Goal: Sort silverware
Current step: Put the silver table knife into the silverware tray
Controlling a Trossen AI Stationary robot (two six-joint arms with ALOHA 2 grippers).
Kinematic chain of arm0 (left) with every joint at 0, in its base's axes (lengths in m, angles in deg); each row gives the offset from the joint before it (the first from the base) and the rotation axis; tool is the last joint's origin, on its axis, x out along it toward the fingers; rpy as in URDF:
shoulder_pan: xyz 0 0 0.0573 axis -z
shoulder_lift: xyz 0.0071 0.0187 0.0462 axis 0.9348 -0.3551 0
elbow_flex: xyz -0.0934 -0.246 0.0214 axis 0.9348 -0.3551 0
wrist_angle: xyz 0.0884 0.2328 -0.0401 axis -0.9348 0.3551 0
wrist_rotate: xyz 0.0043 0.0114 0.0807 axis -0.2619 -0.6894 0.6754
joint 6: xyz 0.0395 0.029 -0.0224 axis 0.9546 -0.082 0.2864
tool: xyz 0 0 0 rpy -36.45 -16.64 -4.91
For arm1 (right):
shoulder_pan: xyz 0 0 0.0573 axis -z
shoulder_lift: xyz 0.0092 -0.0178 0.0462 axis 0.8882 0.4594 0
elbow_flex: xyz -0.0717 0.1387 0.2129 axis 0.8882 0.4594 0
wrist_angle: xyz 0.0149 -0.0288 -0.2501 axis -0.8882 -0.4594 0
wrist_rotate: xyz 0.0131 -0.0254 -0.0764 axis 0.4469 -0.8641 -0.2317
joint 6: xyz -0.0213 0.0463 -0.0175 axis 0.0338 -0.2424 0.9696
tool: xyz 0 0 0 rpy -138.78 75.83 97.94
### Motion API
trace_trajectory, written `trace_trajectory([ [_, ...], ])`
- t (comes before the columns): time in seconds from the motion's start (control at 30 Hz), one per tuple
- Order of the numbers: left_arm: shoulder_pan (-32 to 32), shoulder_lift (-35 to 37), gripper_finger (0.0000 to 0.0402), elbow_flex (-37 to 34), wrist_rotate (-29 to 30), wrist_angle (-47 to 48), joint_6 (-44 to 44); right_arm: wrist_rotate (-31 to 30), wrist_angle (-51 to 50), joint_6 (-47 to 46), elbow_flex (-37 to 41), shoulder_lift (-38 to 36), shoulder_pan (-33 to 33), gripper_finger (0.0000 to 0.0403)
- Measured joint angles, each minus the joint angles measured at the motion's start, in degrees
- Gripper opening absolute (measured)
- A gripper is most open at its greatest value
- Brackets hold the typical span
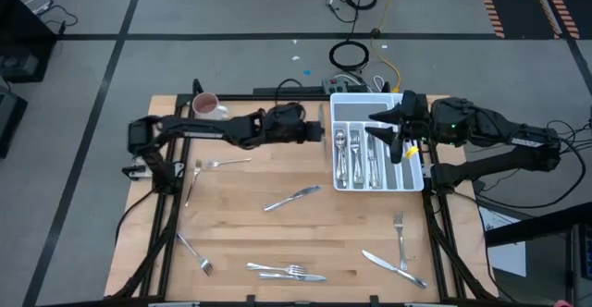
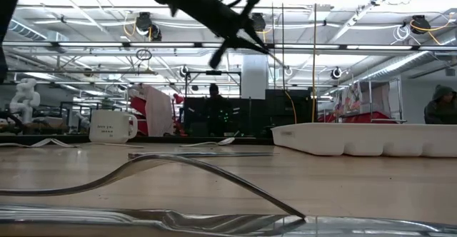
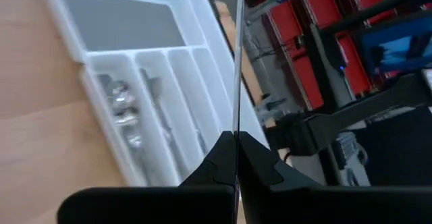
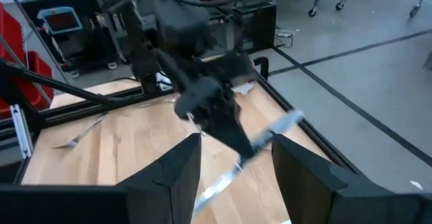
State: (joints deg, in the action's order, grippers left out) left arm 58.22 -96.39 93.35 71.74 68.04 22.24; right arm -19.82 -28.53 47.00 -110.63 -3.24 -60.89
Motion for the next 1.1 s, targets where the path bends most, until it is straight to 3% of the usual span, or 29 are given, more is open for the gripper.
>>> trace_trajectory([
  [0.3, -0.03, -14.03, 0.0001, 16.89, -5.19, -0.65, 1.85, -0.02, 1.11, 0.15, 0.0, 0.32, 0.0, 0.0171],
  [0.7, 0.1, -29.49, 0.0001, 35.89, -6.87, -0.13, 1.32, -0.02, 1.55, 0.22, 0.0, 0.29, 0.01, 0.0171],
  [1.1, 0.61, -38.03, 0.0001, 41.76, -5.54, 0.18, 0.7, -0.02, 1.48, 0.24, 0.0, 0.29, 0.02, 0.0171],
])
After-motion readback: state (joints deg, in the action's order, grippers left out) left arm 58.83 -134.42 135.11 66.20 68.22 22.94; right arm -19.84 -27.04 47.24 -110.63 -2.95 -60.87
